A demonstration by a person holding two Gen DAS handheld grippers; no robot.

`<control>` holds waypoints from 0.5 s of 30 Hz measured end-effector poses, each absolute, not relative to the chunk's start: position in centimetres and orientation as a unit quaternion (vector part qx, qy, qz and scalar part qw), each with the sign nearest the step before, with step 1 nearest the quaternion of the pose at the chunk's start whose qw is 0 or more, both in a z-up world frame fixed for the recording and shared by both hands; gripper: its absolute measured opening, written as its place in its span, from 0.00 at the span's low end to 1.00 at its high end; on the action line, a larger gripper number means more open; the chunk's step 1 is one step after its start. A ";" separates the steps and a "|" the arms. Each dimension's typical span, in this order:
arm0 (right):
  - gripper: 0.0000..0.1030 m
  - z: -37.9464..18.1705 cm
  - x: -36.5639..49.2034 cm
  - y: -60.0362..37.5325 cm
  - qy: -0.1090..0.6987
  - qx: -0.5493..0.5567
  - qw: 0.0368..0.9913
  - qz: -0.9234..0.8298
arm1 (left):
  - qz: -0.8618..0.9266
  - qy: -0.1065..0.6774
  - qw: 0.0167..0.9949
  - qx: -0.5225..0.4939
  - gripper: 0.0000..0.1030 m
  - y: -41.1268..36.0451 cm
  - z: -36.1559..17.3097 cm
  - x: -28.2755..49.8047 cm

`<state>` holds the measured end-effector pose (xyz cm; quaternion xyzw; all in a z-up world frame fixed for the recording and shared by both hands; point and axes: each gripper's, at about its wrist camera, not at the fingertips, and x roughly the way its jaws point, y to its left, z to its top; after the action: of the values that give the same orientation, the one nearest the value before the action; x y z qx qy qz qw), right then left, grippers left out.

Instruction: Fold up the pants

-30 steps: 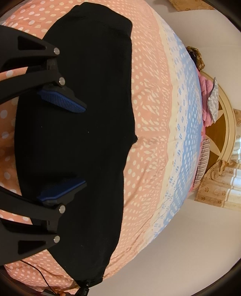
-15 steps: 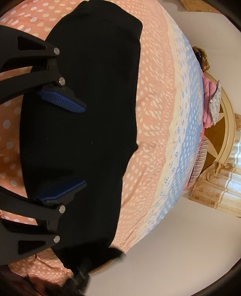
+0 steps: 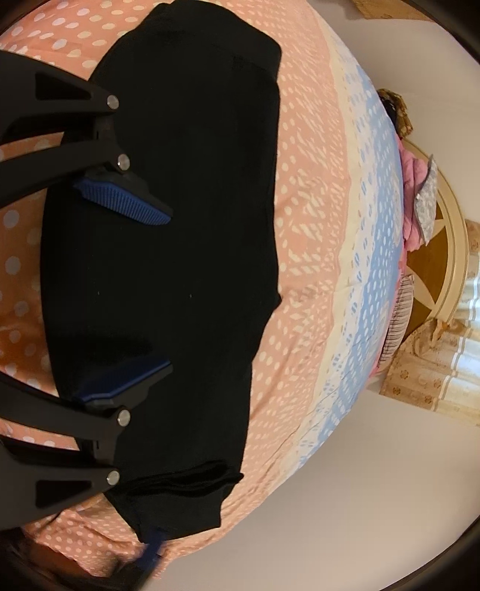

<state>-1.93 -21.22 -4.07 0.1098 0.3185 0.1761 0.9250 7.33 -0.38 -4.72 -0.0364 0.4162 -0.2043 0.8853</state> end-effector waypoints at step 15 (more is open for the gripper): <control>0.22 -7.9 7.3 -24.3 0.351 0.207 0.902 0.143 | -0.237 0.400 0.885 0.014 0.75 -3.9 -3.0 6.0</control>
<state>7.27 -24.27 -7.91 0.2066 0.3511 0.1433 0.9019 5.98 -3.91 -2.99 0.0140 0.4004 -0.2368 0.8851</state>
